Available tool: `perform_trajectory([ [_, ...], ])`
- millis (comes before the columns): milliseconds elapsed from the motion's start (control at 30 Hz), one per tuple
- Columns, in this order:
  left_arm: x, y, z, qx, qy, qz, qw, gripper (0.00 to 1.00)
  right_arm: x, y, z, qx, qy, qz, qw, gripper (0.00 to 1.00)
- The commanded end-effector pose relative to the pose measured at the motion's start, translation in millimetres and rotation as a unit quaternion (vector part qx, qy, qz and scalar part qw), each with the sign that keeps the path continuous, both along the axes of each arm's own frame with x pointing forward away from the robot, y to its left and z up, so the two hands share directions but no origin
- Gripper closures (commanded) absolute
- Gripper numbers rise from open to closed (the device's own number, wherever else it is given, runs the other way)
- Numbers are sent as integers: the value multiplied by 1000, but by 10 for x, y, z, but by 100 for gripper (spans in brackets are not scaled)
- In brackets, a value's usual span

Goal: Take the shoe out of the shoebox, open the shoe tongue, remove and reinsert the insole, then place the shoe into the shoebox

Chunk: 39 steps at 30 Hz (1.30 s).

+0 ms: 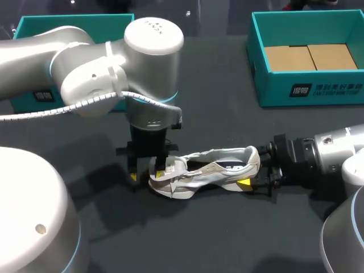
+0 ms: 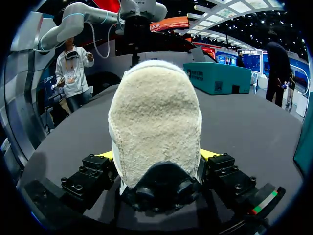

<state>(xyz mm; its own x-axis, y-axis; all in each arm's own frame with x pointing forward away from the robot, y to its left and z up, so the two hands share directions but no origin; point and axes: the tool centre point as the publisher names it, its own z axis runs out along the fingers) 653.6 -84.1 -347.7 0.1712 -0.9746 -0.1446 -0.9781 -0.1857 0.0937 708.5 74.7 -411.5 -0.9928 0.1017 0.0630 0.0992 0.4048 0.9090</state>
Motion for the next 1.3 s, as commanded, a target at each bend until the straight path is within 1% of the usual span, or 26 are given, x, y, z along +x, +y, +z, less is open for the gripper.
perform_trajectory([
  [33,25,109,41,1,-3,-16,1000,34,-2,11,-10,-2,0,-1,1000,100],
  [100,32,171,83,2,-9,-28,1000,31,-2,11,-10,-2,0,-1,1000,100],
  [200,61,247,231,-10,-16,-43,999,25,-2,11,-10,-2,0,-1,1000,100],
  [367,117,275,643,-49,-39,-98,993,25,-2,11,-10,-2,0,-1,1000,100],
  [500,180,198,922,-80,-49,-164,982,26,-2,11,-10,-2,0,-1,1000,100],
  [600,219,101,1066,-101,-52,-223,968,27,-2,11,-10,-2,0,-1,1000,100],
  [667,231,42,1150,-113,-47,-272,955,25,-2,11,-10,-2,0,-1,1000,100],
  [767,219,-35,1259,-128,-47,-351,926,22,-2,11,-10,-2,0,-1,1000,100],
  [800,214,-64,1296,-133,-47,-376,916,23,-2,11,-10,-2,0,-1,1000,100],
  [833,205,-92,1335,-138,-43,-405,903,25,-2,11,-10,-2,0,-1,1000,100],
  [867,197,-113,1375,-145,-37,-434,888,31,-2,11,-10,-2,0,-1,1000,100],
  [900,184,-143,1431,-154,-32,-472,867,49,-2,11,-10,-2,0,-1,1000,100],
  [967,161,-179,1510,-161,-28,-530,832,98,-2,11,-10,-2,0,-1,1000,100],
  [1000,146,-195,1552,-160,-25,-570,806,100,-2,11,-10,-2,0,-1,1000,100],
  [1033,128,-200,1610,-149,-24,-636,757,100,-2,11,-10,-2,0,-1,1000,100],
  [1067,118,-202,1657,-153,-30,-666,729,100,-2,11,-10,-2,0,-1,1000,100],
  [1100,107,-215,1716,-166,-24,-681,713,100,-2,11,-10,-2,0,-1,1000,100],
  [1300,107,-215,1716,-166,-24,-681,713,100,-2,11,-10,-2,0,-1,1000,100],
])
